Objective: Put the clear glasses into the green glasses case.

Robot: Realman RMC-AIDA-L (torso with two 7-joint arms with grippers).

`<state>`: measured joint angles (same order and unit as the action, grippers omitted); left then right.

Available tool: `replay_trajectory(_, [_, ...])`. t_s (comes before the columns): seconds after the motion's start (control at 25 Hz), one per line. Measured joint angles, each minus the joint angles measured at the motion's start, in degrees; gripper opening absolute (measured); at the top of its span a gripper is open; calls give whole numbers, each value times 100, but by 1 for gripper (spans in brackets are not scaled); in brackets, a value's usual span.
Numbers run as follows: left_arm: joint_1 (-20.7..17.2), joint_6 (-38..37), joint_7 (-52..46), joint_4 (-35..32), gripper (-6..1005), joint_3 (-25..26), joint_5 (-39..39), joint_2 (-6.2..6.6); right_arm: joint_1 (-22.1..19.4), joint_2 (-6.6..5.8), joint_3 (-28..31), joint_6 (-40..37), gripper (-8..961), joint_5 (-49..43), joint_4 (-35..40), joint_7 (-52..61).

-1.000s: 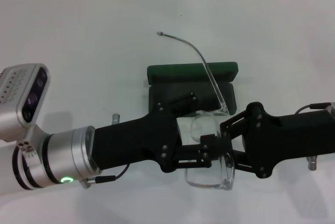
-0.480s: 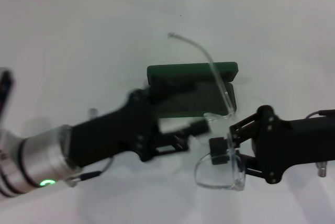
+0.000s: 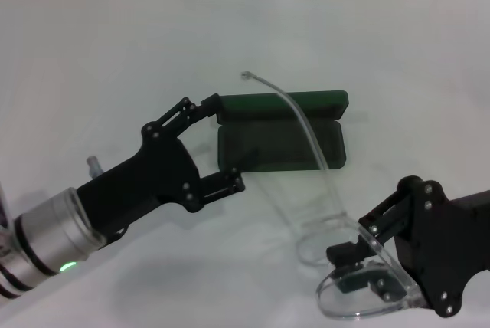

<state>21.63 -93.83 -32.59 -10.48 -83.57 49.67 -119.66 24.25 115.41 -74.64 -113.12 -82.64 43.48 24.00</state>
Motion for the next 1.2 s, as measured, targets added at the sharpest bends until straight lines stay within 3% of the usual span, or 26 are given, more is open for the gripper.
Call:
replay_trajectory(0.28, [126,-21,1274,-30,877,-251,-8,-104,530,57,-163,-153,125,196,-543,1233])
replay_trajectory(0.56, [357,-154,1691,-49,877,-402,-67,-110,1147,68,-178,-28,126,205,-1662,1468])
replay_trajectory(1.2, [332,-707,2413,-20,876,-464,-570,-110,1242,68,-199,324,126,154,-1975,1780])
